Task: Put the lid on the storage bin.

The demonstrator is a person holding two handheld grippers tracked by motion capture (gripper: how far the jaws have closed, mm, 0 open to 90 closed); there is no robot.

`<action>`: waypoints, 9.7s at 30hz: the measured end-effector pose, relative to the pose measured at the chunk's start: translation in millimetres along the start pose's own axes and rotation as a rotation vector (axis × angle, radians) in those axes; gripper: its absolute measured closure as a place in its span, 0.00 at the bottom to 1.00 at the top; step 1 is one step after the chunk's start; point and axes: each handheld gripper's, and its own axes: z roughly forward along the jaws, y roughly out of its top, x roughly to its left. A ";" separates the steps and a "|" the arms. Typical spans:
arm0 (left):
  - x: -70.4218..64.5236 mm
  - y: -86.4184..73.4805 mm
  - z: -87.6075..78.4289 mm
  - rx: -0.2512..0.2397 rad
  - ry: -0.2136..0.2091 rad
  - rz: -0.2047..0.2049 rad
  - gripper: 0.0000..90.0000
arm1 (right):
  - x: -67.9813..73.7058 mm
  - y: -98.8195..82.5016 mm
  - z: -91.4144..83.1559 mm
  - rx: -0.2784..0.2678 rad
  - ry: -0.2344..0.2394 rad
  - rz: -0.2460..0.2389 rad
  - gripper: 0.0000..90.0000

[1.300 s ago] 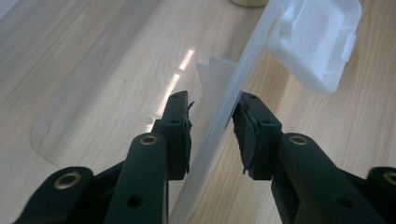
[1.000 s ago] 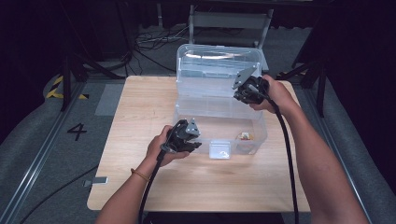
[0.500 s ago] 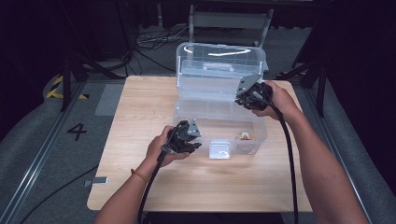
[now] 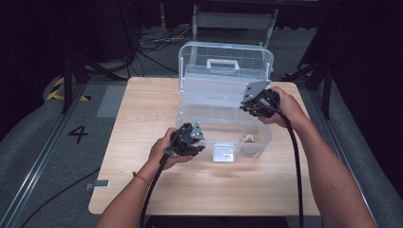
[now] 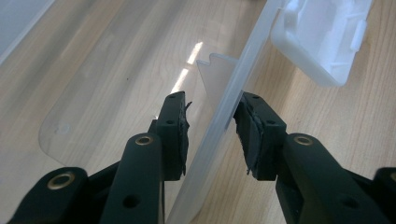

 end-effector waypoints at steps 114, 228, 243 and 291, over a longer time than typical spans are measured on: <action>83.2 -11.0 -95.9 -0.485 0.175 -0.204 1.00 | 62.7 -71.6 -30.3 -0.232 -0.051 0.210 0.88; 27.1 -74.5 -56.7 -0.198 0.174 -0.152 1.00 | 78.3 -159.9 -12.3 -0.166 -0.023 0.430 0.62; 23.2 -74.1 -60.6 -0.150 0.185 -0.108 0.94 | 80.6 -155.1 -12.5 -0.146 -0.034 0.408 0.51; -12.7 -157.4 -60.5 0.018 0.226 -0.186 0.23 | 107.1 -235.1 -35.4 -0.047 -0.119 0.485 0.29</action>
